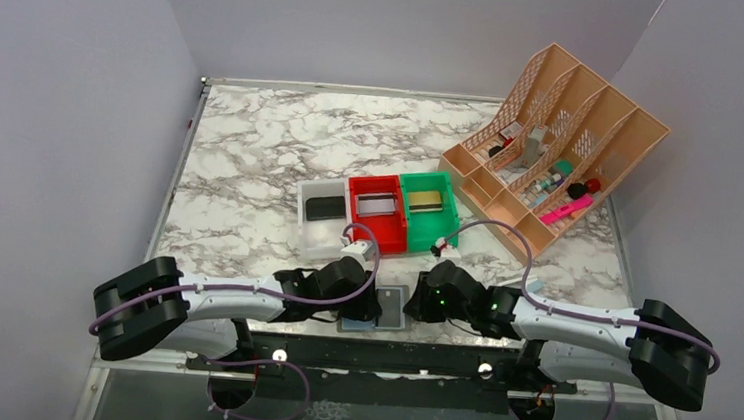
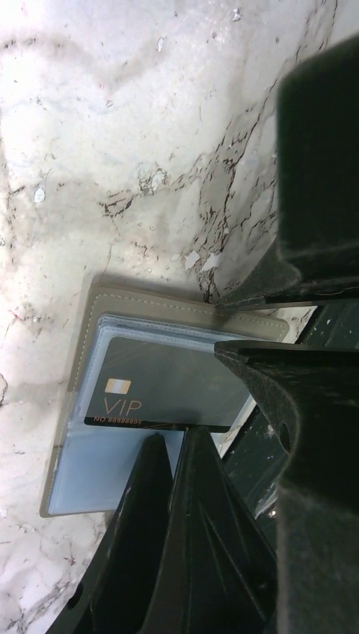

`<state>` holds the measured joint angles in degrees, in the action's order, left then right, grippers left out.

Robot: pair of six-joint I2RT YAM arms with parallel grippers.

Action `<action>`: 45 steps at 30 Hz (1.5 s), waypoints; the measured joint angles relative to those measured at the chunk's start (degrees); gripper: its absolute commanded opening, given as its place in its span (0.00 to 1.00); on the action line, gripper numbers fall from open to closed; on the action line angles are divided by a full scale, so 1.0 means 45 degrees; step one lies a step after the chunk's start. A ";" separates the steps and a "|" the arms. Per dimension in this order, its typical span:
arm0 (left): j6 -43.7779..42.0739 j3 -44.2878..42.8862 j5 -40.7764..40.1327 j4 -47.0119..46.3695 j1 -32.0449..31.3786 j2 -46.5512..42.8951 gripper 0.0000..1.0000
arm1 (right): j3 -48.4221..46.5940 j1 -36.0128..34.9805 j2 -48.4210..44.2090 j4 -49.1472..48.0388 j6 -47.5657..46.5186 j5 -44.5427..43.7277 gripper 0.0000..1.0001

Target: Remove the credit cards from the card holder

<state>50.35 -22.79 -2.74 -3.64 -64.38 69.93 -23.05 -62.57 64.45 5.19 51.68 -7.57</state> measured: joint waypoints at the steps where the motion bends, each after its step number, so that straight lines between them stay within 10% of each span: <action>1: 0.0034 0.0010 -0.0024 -0.0024 -0.0005 0.0010 0.38 | 0.0024 0.0000 0.0005 0.0005 0.0000 0.0010 0.26; 45: 0.0583 0.0641 -0.1088 0.0141 -0.0223 -0.0981 0.00 | -0.0656 0.0015 0.2312 -0.1627 0.0097 0.0559 0.08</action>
<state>52.97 -19.90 -7.64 -3.01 -65.39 65.52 -26.00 -62.50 74.85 -2.13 52.12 -5.06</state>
